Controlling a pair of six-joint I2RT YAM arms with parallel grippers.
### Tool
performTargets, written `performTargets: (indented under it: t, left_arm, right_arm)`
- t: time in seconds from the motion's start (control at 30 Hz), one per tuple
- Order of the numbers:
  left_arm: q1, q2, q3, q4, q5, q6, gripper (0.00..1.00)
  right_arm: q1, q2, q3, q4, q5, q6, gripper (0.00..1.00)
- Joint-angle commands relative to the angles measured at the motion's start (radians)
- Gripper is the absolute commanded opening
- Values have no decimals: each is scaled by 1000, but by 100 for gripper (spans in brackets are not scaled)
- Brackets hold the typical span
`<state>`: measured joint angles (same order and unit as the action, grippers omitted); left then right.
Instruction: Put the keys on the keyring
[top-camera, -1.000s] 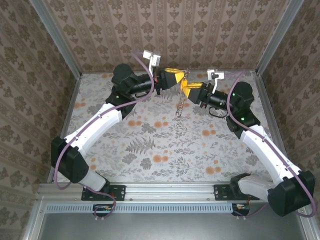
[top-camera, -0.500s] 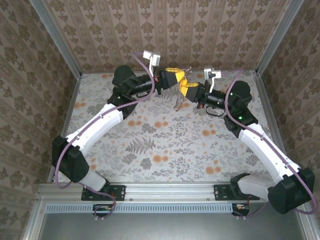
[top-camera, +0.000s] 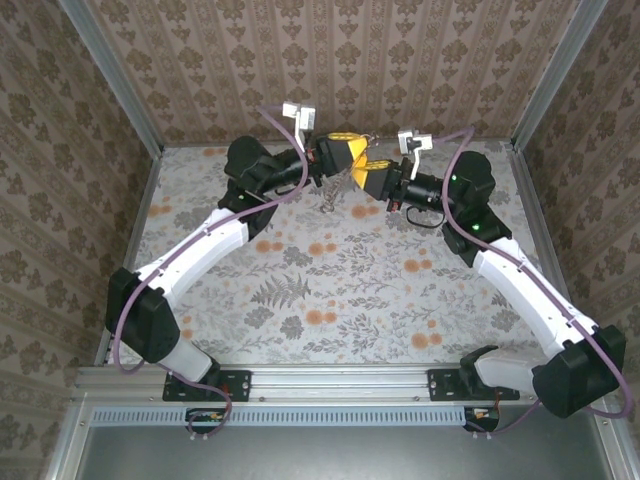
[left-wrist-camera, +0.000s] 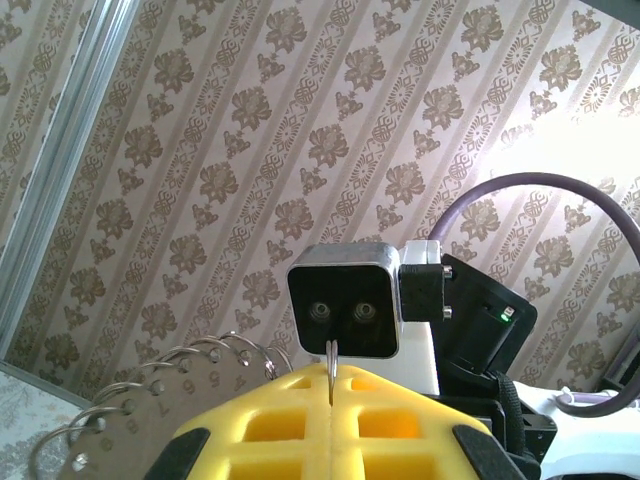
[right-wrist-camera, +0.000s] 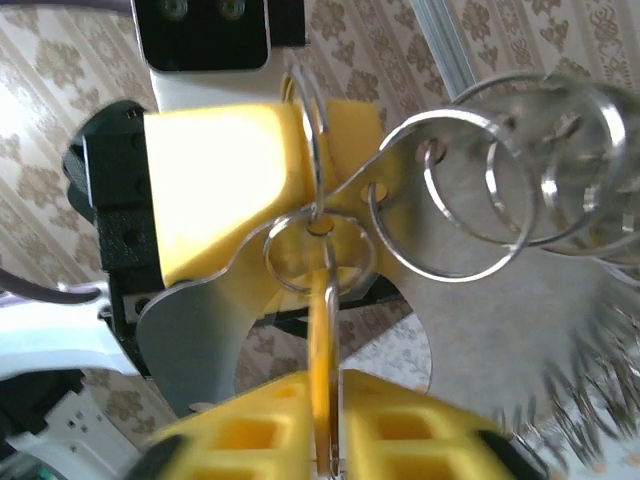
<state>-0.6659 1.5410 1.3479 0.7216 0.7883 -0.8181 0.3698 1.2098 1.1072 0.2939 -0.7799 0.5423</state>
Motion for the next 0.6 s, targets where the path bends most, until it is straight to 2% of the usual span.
performTargets:
  t: [0.0, 0.03, 0.13, 0.27, 0.47, 0.57]
  left_arm:
    - [-11, 7, -5, 84, 0, -33, 0]
    - [-11, 6, -7, 85, -3, -33, 0]
    - [-10, 5, -13, 92, -6, -38, 0]
    - [-8, 3, -29, 118, -17, -47, 0]
    - [-5, -1, -44, 137, -18, -57, 0]
    - [-5, -5, -49, 138, -20, -56, 0]
  right_arm:
    - [11, -59, 33, -142, 21, -79, 36]
    - [3, -80, 32, -172, 26, -86, 39]
    - [-36, -156, 18, -230, 55, -83, 40]
    - [-78, -233, 13, -218, 91, -14, 40]
    - [-78, -224, 34, -111, 194, 151, 40]
    - [-77, -186, 34, -5, 193, 250, 40]
